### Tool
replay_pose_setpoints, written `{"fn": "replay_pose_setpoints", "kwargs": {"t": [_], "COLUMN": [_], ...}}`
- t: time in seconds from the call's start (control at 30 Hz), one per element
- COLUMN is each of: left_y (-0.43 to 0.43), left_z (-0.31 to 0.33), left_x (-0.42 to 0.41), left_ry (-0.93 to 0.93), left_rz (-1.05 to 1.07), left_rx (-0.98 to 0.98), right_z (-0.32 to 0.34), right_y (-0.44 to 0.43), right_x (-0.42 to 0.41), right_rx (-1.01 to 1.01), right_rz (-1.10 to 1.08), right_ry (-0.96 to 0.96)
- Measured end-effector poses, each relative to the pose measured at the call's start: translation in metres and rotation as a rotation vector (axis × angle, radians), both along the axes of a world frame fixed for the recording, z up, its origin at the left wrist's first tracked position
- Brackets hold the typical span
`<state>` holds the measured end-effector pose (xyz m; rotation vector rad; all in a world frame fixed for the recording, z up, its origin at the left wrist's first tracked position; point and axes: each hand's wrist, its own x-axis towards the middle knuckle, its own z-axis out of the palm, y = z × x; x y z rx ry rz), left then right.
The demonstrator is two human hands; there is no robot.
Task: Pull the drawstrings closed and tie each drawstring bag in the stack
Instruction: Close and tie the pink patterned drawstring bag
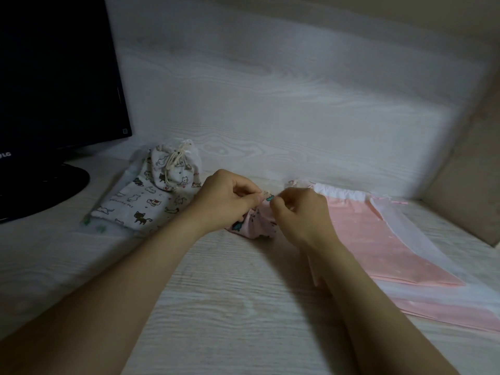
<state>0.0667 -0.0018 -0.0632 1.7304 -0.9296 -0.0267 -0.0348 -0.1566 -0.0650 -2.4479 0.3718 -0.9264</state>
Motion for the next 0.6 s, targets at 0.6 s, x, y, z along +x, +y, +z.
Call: {"fn": "replay_pose_setpoints", "kwargs": {"t": [0.6], "left_y": [0.006], "left_z": [0.003], "left_x": [-0.006], "left_ry": [-0.36], "left_rz": [-0.07], "left_rx": [0.394], "right_z": [0.011], "right_y": [0.002], "right_x": [-0.005], "right_rx": [0.885], "right_rz": [0.277], "right_ry": [-0.052]}}
